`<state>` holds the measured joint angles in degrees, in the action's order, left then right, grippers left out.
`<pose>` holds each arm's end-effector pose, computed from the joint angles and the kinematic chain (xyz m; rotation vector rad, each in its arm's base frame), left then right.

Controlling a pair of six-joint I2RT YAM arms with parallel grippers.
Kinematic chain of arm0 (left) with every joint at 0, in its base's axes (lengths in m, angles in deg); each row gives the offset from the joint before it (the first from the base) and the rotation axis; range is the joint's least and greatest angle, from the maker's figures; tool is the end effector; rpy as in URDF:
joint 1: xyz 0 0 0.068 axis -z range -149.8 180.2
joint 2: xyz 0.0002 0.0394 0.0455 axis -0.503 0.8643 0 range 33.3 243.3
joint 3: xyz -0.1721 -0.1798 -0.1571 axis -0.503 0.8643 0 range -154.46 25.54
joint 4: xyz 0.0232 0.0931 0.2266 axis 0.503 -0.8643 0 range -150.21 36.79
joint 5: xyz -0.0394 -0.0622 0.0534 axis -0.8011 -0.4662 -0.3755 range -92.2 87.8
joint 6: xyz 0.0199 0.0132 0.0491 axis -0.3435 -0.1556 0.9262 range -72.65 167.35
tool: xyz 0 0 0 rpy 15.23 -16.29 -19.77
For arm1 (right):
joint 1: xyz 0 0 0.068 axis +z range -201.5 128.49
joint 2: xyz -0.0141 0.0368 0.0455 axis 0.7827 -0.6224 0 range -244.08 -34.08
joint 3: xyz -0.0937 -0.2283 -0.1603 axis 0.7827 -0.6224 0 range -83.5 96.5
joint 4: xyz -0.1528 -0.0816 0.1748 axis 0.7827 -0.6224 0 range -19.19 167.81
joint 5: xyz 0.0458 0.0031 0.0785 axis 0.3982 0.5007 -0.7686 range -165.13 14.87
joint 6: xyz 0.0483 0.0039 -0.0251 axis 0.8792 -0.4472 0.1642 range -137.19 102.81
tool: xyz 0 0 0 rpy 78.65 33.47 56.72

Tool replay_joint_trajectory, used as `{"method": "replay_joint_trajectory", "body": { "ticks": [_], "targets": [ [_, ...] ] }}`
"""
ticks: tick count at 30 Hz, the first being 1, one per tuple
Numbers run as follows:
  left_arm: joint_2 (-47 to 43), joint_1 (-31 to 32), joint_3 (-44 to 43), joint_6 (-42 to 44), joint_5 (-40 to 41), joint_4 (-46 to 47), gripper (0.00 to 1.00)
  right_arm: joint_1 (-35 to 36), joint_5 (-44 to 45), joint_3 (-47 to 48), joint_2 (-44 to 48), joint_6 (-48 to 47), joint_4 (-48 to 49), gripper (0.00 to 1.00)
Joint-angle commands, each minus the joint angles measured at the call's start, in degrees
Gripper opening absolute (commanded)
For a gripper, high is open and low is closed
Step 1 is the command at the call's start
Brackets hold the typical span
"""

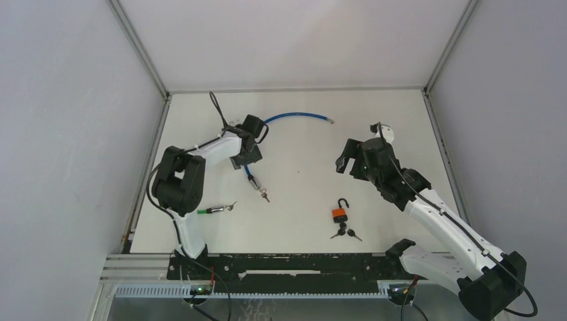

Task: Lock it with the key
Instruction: Adjust the lock at the center of the board.

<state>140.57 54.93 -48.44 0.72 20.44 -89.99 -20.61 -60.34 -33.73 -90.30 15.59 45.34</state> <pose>0.3380 -0.1402 0.2102 -0.5900 2.5633 0.1579 0.1592 0.0845 0.3166 0.1756 2.2355 0.3173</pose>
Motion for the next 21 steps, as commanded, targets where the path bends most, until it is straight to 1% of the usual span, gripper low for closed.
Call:
{"method": "replay_joint_trajectory", "body": {
  "ticks": [1,5,9,14,15,19,21],
  "targets": [
    [1.81,-0.56,-2.3,-2.18,-2.69,2.04,0.6,0.31,1.92,-0.11,1.94,1.0,0.35,0.95],
    [3.22,-0.82,-0.44,-2.34,-4.3,4.37,0.53,0.19,2.14,-0.8,2.41,1.31,-0.09,0.95],
    [4.31,-0.19,-0.52,0.33,-6.81,5.9,0.26,0.01,2.27,-0.82,2.53,1.09,-0.93,0.95],
    [2.96,5.86,-3.52,8.72,-5.54,6.0,0.02,-1.23,2.81,-2.15,4.09,1.61,-1.51,0.95],
    [2.94,7.34,-4.33,10.3,-5.59,5.76,0.0,-1.94,2.49,-2.56,4.37,1.55,-1.46,0.95],
    [2.38,13.42,-6.43,15.21,-3.99,4.36,0.0,-6.93,-2.7,-2.85,5.43,-1.06,-1.98,0.94],
    [1.35,15.59,-6.37,17.13,-2.83,3.58,0.0,-9.24,-3.71,-2.85,6.44,-2.7,-2.91,0.94]
  ]
}}
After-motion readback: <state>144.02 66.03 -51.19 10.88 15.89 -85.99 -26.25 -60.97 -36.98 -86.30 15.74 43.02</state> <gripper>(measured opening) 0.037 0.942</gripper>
